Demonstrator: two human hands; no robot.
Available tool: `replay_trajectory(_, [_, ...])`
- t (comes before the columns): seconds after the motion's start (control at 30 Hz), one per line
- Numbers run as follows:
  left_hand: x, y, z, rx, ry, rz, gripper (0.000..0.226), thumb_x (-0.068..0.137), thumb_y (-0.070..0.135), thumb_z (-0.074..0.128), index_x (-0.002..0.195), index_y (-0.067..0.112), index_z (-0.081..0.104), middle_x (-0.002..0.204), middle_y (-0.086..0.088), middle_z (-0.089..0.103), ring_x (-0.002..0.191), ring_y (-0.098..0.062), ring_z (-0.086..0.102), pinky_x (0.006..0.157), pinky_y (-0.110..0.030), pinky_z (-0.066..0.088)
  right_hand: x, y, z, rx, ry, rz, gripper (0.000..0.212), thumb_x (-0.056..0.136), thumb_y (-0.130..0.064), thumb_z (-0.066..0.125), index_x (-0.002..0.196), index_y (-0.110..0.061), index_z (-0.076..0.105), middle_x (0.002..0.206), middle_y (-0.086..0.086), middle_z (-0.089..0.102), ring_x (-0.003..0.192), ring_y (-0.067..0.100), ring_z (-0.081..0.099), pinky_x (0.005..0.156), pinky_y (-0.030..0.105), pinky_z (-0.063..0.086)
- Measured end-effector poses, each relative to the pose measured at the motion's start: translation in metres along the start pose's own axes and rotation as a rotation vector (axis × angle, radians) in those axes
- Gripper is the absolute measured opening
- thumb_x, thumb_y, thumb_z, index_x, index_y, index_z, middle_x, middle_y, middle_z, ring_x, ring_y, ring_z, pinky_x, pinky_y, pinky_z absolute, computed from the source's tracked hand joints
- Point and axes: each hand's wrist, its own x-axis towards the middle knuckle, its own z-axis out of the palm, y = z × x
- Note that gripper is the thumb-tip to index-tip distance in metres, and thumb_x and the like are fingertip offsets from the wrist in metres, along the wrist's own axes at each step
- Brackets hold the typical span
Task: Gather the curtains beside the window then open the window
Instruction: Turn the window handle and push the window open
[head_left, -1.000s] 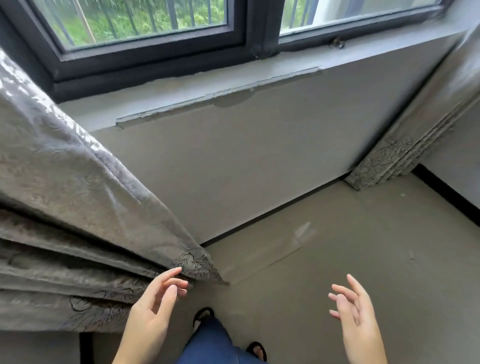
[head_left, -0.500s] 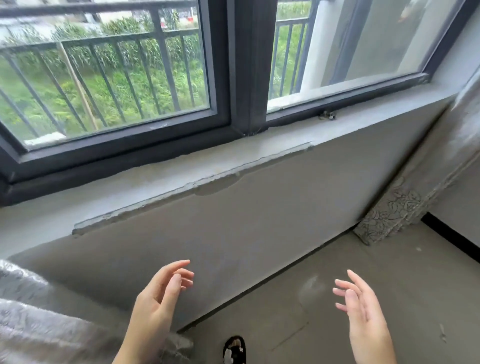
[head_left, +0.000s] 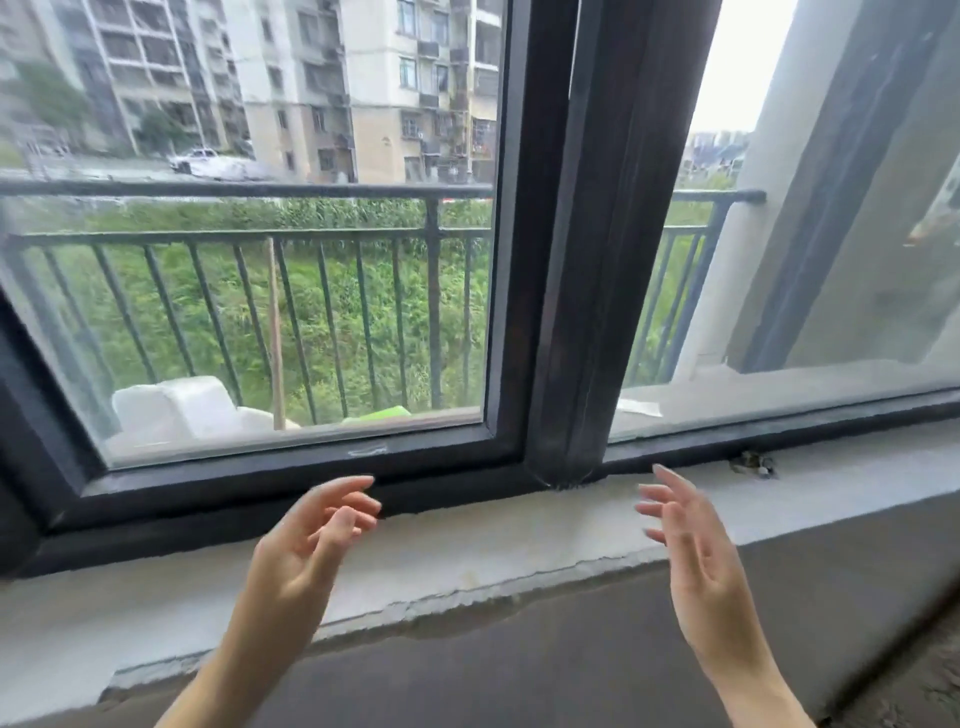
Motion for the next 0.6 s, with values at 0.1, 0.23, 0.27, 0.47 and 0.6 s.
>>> replay_trajectory(0.1, [0.052, 0.038, 0.013, 0.088, -0.04, 0.127, 0.03, 0.078, 0.046, 0.044, 0.1, 0.037, 0.061, 0.096, 0.006, 0.067, 0.086, -0.012, 0.065, 0.079, -0.024, 0.052, 0.072, -0.024, 0.007, -0.046, -0.073, -0.167, 0.042, 0.085, -0.061, 0.033, 0.115, -0.038, 0.052, 0.112, -0.007, 0.062, 0.105, 0.005, 0.057, 0.084, 0.019, 0.048])
replay_trajectory(0.23, [0.133, 0.102, 0.039, 0.213, -0.089, 0.345, 0.022, 0.087, 0.031, 0.048, 0.106, 0.032, 0.058, 0.085, 0.009, 0.066, 0.085, -0.009, 0.064, 0.079, -0.026, 0.055, 0.154, -0.07, 0.017, -0.132, -0.032, -0.455, 0.039, 0.09, -0.042, 0.033, 0.115, -0.024, 0.055, 0.114, -0.004, 0.058, 0.102, -0.005, 0.053, 0.085, 0.011, 0.043])
replay_trajectory(0.27, [0.152, 0.121, 0.048, 0.21, -0.072, 0.384, 0.019, 0.091, 0.023, 0.048, 0.107, 0.025, 0.057, 0.087, 0.007, 0.066, 0.083, -0.009, 0.065, 0.078, -0.028, 0.056, 0.17, -0.082, 0.021, -0.158, 0.027, -0.542, 0.036, 0.091, -0.035, 0.035, 0.115, -0.018, 0.056, 0.112, -0.004, 0.057, 0.1, -0.003, 0.053, 0.086, 0.012, 0.042])
replay_trajectory(0.47, [0.215, 0.225, 0.097, -0.044, -0.188, 0.231, 0.032, 0.099, 0.025, 0.035, 0.116, 0.003, 0.05, 0.094, -0.013, 0.065, 0.09, -0.021, 0.064, 0.084, -0.032, 0.054, 0.226, -0.076, 0.058, -0.347, 0.487, -0.857, 0.025, 0.087, -0.008, 0.046, 0.108, -0.009, 0.058, 0.106, 0.011, 0.056, 0.101, 0.025, 0.05, 0.089, 0.04, 0.04])
replay_trajectory(0.6, [0.223, 0.236, 0.112, -0.216, -0.207, 0.18, 0.026, 0.1, 0.023, 0.03, 0.1, 0.003, 0.047, 0.071, -0.009, 0.052, 0.062, -0.017, 0.052, 0.057, -0.024, 0.049, 0.232, -0.053, 0.067, -0.397, 0.523, -0.956, 0.029, 0.089, -0.014, 0.042, 0.117, -0.013, 0.051, 0.119, 0.005, 0.044, 0.11, 0.026, 0.046, 0.095, 0.039, 0.036])
